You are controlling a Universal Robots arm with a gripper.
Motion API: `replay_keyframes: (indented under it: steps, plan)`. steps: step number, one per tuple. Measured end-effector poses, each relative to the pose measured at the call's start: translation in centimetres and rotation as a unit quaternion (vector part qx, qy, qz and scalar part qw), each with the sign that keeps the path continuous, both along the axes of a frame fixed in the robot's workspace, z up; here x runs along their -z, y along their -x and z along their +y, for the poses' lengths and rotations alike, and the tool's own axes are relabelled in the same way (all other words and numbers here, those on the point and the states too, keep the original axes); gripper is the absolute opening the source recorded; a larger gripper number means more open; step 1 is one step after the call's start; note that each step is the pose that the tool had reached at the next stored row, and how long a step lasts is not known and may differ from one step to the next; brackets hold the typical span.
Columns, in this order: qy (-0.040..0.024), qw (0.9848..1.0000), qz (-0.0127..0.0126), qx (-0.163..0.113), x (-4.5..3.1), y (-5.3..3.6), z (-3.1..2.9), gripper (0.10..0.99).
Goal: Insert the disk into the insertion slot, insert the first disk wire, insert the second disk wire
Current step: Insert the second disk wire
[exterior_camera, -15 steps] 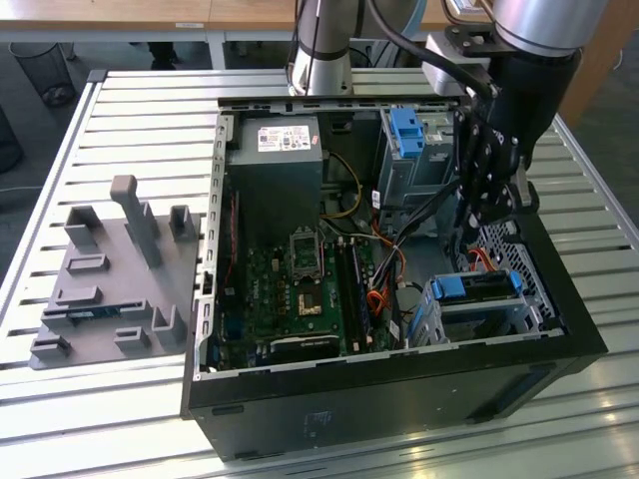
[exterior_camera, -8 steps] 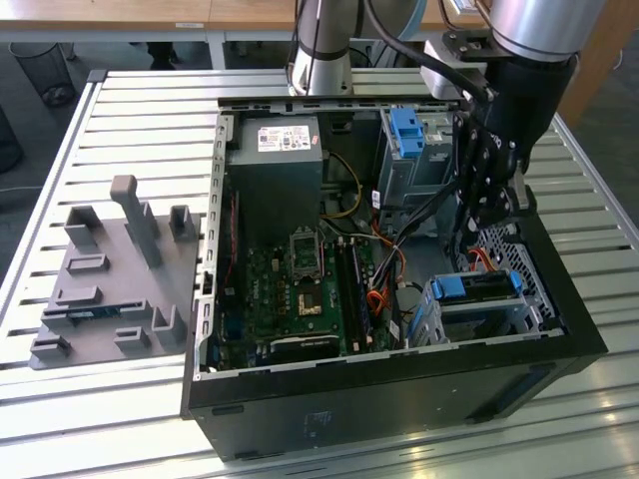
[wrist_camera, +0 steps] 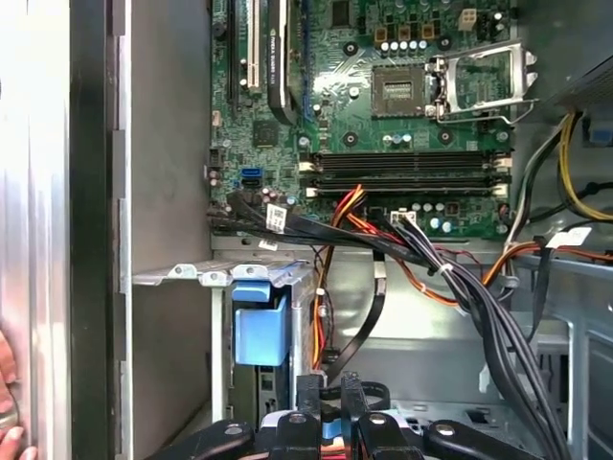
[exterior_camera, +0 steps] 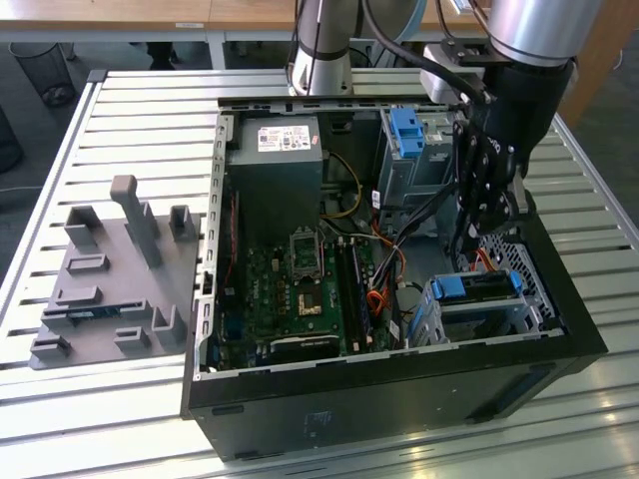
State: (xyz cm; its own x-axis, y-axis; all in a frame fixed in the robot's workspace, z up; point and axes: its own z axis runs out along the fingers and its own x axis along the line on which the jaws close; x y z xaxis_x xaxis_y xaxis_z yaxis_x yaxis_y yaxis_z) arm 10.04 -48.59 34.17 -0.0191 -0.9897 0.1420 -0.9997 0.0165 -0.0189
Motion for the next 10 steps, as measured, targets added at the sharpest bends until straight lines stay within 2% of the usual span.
replay_keyframes:
  steps: [7, 8, 10]
  plan:
    - [0.0188, 0.9998, 0.0, 0.004, 0.39, -0.1, 0.19, 0.224]
    - [0.02, 0.9998, 0.0, 0.004, 0.41, -0.1, 0.23, 0.157]
    - [0.022, 0.9997, 0.0, 0.004, 0.44, -0.12, 0.31, 0.141]
